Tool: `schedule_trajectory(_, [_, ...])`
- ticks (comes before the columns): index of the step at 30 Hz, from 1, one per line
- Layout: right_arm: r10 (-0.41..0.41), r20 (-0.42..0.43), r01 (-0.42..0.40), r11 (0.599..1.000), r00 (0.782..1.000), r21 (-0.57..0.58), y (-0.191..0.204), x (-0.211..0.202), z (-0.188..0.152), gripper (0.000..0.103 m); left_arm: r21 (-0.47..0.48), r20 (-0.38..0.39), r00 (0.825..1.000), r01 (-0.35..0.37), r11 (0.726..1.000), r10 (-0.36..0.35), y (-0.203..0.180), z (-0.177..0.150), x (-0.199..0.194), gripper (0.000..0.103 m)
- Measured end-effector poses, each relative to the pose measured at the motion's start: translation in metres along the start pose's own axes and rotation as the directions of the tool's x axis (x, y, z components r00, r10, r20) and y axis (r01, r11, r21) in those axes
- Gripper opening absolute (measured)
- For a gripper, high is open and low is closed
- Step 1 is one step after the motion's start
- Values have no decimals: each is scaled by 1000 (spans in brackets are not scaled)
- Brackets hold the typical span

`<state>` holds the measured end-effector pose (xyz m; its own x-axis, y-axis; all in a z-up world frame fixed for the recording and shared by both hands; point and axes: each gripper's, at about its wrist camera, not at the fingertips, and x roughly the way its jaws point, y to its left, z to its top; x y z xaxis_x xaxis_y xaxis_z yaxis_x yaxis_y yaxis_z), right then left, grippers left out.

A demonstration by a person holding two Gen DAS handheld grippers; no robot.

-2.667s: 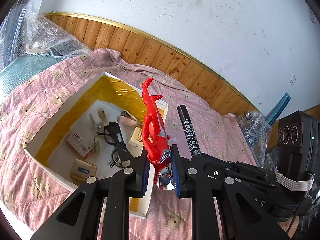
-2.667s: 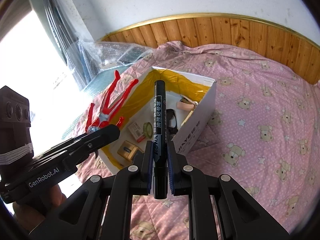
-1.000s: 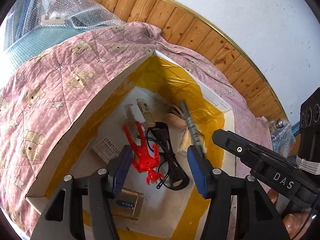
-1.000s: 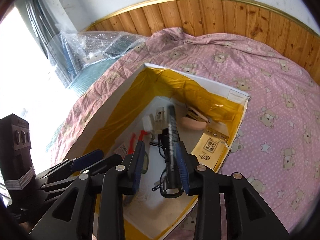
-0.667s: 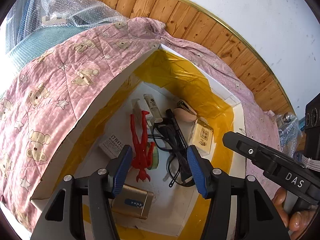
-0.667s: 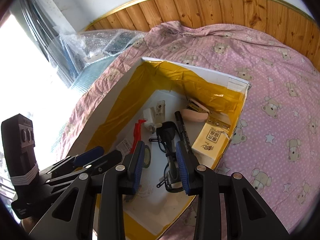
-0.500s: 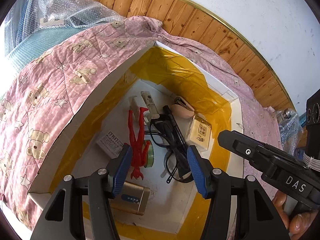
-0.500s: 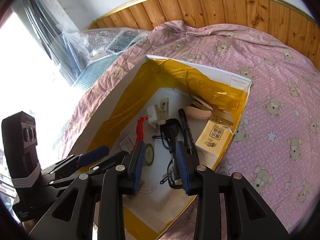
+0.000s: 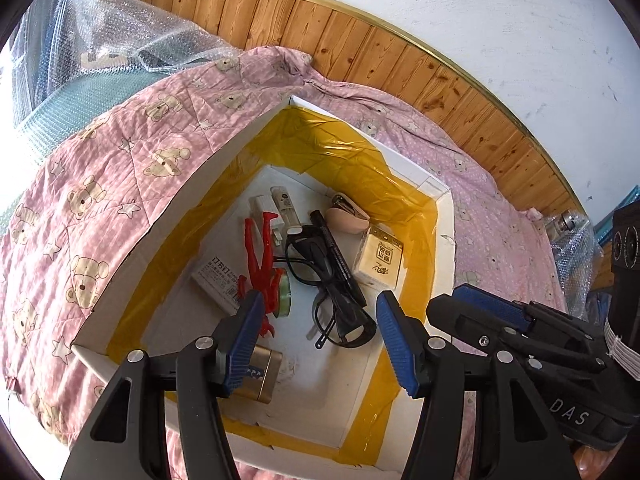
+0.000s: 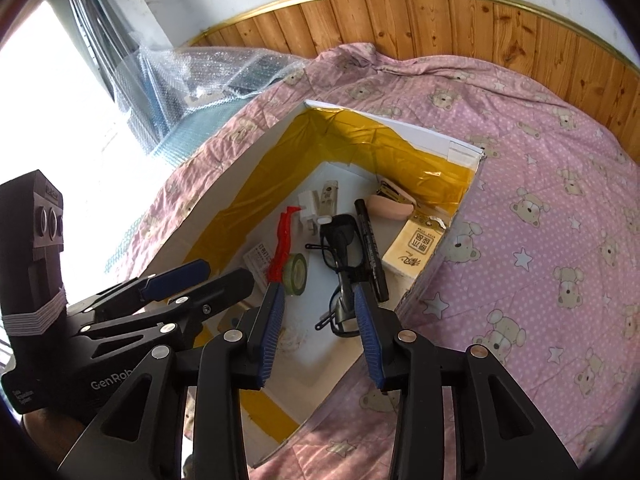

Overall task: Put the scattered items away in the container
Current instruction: 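Withdraw both open grippers up from the box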

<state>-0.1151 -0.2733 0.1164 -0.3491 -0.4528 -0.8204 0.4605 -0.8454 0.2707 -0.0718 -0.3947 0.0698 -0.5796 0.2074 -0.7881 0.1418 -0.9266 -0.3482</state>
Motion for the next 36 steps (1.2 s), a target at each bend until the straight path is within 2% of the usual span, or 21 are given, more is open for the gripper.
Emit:
schedule_trajectory(3, [-17,-9,16,1000,1000,-16,1,-6,-6,48,7,2,1000,-6,1000,6,-4,-4,-7,60])
schedule_trajectory(15, [-94,-75,82,984,993,-157,15,-21,-33,49,40,-18,998,-58,998,59,-11,-33,-32,70])
schedule_trajectory(28, [-51,-154,21,982,987,-188,16,-21,-39,49,43,-58,994,-88,995,91,-5,-53,-43,70])
schedule_trajectory(36, [-70,-178,29,974,981,-226,22,-14,-39,52,43,-69,994,-85,995,88,-4,-55,-45,70])
